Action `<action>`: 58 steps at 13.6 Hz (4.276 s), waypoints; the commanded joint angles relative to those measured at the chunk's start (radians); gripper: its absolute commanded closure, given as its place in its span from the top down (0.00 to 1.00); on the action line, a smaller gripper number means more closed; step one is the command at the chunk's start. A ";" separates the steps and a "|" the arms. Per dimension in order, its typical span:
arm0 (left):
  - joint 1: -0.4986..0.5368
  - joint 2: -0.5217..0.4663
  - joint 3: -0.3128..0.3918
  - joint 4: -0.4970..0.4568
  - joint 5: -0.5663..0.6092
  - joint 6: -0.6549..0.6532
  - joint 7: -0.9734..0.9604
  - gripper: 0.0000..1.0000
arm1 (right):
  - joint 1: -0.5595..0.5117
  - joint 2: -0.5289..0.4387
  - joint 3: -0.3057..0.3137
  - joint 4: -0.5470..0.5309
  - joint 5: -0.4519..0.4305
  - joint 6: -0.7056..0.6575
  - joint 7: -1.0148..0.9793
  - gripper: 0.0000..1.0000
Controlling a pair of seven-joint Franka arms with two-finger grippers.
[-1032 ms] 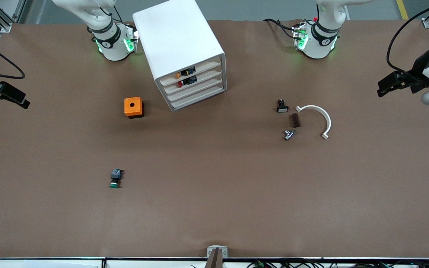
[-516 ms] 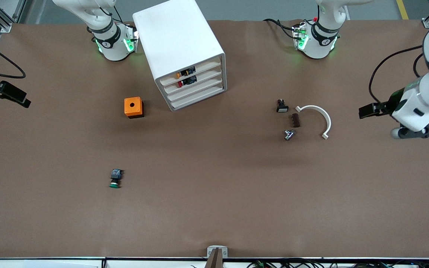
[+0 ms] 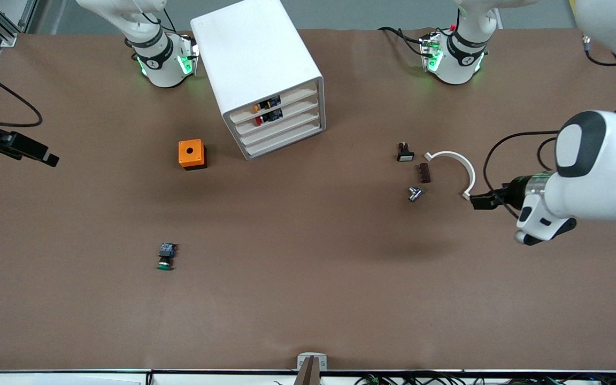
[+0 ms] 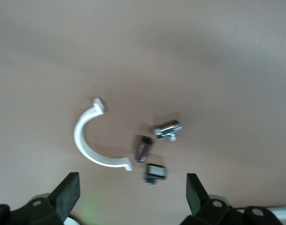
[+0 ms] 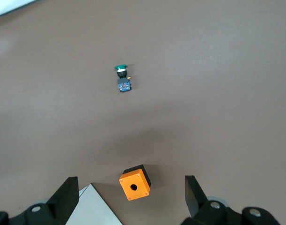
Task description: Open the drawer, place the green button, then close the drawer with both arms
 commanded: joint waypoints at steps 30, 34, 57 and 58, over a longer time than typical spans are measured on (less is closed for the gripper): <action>-0.444 0.397 0.001 0.108 -0.755 0.103 -1.696 0.96 | 0.197 0.682 0.012 -0.032 -0.183 0.736 0.372 0.92; -0.498 0.434 0.001 0.107 -0.835 0.087 -1.785 0.95 | 0.201 0.680 0.014 -0.032 -0.181 0.728 0.372 0.73; -0.585 0.527 0.021 0.183 -0.855 0.064 -1.799 0.01 | 0.295 0.565 0.023 0.072 -0.160 0.436 0.823 0.00; -0.575 0.527 0.036 0.199 -0.855 0.064 -1.775 0.01 | 0.310 0.550 0.023 0.072 -0.156 0.410 0.860 0.00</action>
